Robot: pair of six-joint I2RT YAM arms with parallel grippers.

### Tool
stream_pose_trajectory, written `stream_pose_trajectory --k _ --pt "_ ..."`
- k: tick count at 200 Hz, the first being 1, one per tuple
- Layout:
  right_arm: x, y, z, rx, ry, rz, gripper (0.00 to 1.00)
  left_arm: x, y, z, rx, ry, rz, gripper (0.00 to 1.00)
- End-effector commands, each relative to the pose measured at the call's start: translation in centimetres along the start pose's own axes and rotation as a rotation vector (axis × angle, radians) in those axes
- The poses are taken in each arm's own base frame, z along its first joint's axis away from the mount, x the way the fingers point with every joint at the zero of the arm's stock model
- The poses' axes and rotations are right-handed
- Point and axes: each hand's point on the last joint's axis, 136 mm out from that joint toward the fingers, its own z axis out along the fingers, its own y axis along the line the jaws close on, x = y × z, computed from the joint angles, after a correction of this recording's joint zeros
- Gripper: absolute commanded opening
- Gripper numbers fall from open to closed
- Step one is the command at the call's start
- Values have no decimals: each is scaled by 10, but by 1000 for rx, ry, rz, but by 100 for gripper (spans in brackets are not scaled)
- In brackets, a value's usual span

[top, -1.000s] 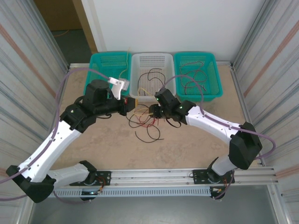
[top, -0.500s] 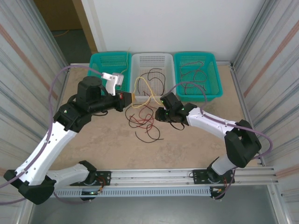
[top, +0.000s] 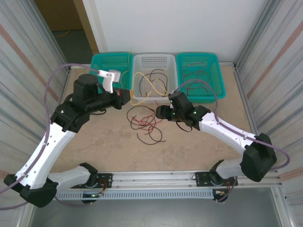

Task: Untangle the cables

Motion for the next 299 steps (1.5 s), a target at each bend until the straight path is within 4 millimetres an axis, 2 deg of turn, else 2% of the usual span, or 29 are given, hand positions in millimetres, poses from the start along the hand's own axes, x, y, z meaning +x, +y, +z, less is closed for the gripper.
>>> stream_pose_trajectory --k 1,35,91,114,140,143,148,158,163,171,185,198,217,237,277,299 --pt "-11 8 -15 -6 -34 -24 67 -22 28 -4 -79 -60 -87 0" --pt "-13 13 -16 -17 -32 -23 67 -53 85 3 -158 -160 -180 0" --pt "0 18 -15 -13 -2 -49 67 -79 208 20 -405 -268 -315 0" --pt "4 21 -17 -11 3 -59 67 -88 237 29 -435 -291 -355 0" --pt "5 22 -19 -9 5 -65 67 -96 260 35 -476 -305 -378 0" --pt "5 22 -19 -9 4 -66 67 -97 263 36 -484 -302 -379 4" --pt "4 22 -19 -9 2 -66 67 -96 266 38 -494 -294 -378 17" --pt "3 23 -20 -8 1 -68 67 -95 269 42 -494 -275 -368 47" --pt "2 24 -20 -9 0 -70 67 -93 270 43 -494 -263 -365 58" --pt "1 25 -21 -9 -4 -72 67 -89 269 46 -490 -249 -365 67" --pt "0 24 -22 -5 -9 -72 67 -82 265 45 -491 -250 -342 74" --pt "-1 23 -22 1 -12 -74 67 -75 260 43 -509 -249 -312 77" --pt "-1 23 -18 8 -8 -74 67 -64 252 41 -536 -212 -276 76" --pt "-4 25 -16 8 -1 -75 67 -53 236 39 -509 -184 -256 76" --pt "-8 27 -13 19 -9 -68 67 -32 175 35 -467 -127 -76 78" --pt "-8 23 -10 38 -7 -56 67 -10 142 34 -415 -77 -18 77"
